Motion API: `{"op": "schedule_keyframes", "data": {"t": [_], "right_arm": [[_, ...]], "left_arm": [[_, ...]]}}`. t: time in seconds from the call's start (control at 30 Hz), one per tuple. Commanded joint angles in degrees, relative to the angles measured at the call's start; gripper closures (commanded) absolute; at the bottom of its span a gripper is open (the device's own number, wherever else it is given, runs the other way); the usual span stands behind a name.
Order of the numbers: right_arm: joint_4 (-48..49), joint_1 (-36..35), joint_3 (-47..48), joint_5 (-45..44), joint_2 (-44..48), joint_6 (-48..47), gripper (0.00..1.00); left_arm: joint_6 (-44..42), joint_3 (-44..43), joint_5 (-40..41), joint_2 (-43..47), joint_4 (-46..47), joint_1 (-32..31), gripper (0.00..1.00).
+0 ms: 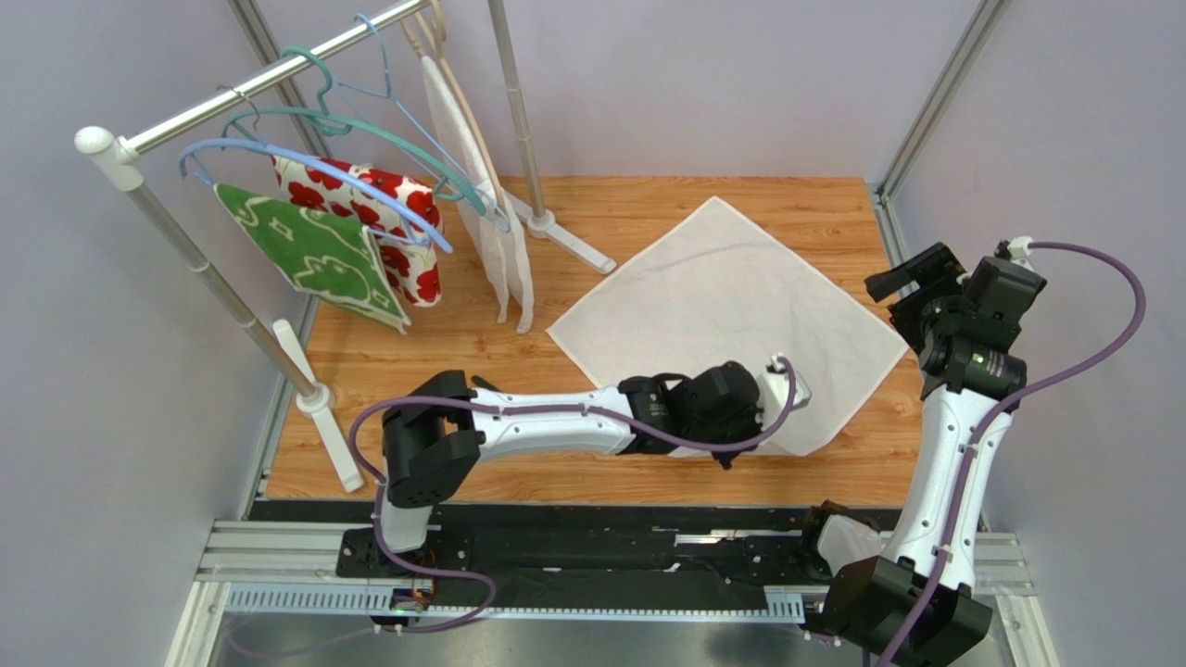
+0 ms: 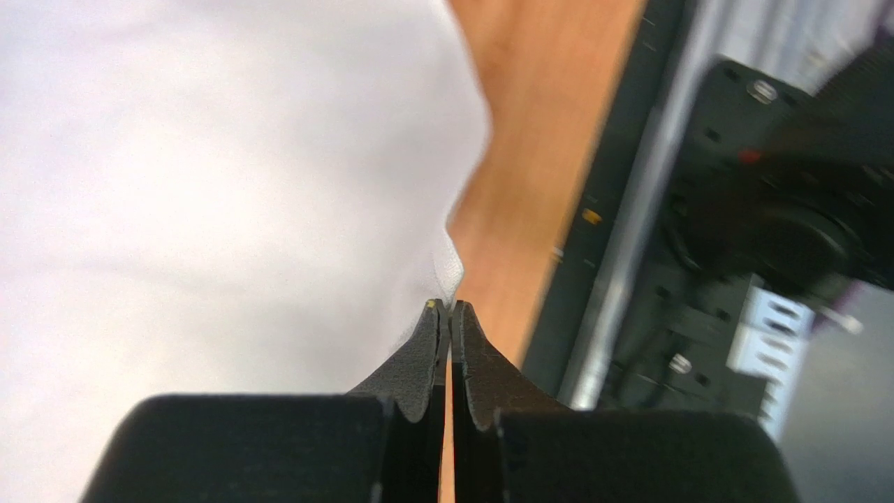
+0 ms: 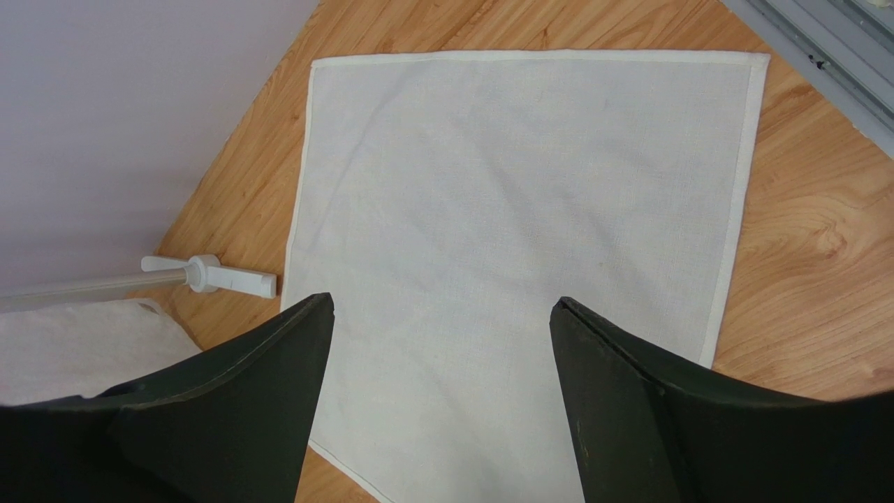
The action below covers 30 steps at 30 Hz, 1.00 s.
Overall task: Fold the napkin, place the utensils inside, and roll it up
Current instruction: Fold the napkin
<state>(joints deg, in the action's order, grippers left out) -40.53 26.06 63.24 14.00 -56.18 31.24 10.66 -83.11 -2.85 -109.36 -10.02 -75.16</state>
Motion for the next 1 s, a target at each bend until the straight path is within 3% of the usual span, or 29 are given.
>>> {"op": "schedule_keyframes", "data": {"t": [0.0,0.2,0.53,0.57,0.63,0.67,0.7,0.77,0.87,0.9,0.97], "right_arm": [[2.3,0.3,-1.3,1.2,1.1,-0.5,0.20],[11.8,0.0,-12.8,9.1,0.9,-0.9,0.21],[17.9,-7.5,-21.7,3.6,-4.6,-2.2,0.23],[17.7,-11.1,-21.2,2.2,-5.9,-2.7,0.23],[16.9,-15.2,-19.8,-2.3,-9.4,-3.9,0.23],[16.8,-18.6,-18.6,-3.5,-10.4,-3.7,0.23],[17.4,-19.6,-18.1,-4.7,-11.3,-2.2,0.24],[18.4,-21.3,-17.2,-5.1,-13.9,0.4,0.26],[19.8,-22.9,-15.7,-4.8,-17.8,3.8,0.30],[20.5,-23.4,-15.3,-4.6,-18.8,4.3,0.30],[21.5,-25.6,-14.5,-4.4,-22.2,6.4,0.30]], "left_arm": [[-6.7,-7.0,7.1,-2.3,-1.2,5.5,1.00],[-12.0,-13.4,4.9,-8.6,1.9,12.0,1.00],[-14.7,-23.9,-6.0,-21.1,1.9,18.9,1.00],[-13.8,-26.3,-5.9,-21.9,0.0,19.3,0.95],[-11.7,-28.5,-3.4,-22.8,-3.0,20.4,0.75],[-8.6,-28.0,-1.0,-22.2,-4.0,20.9,0.48],[-7.3,-26.6,-0.5,-19.2,-3.6,22.1,0.40],[-4.9,-20.6,2.4,-14.8,-1.2,22.9,0.27],[-4.4,-13.1,5.9,-5.3,-1.7,24.0,0.16],[-4.6,-11.1,6.9,-0.6,-2.0,24.1,0.05],[-5.2,-6.0,9.5,3.8,-4.7,24.5,0.05]]}}
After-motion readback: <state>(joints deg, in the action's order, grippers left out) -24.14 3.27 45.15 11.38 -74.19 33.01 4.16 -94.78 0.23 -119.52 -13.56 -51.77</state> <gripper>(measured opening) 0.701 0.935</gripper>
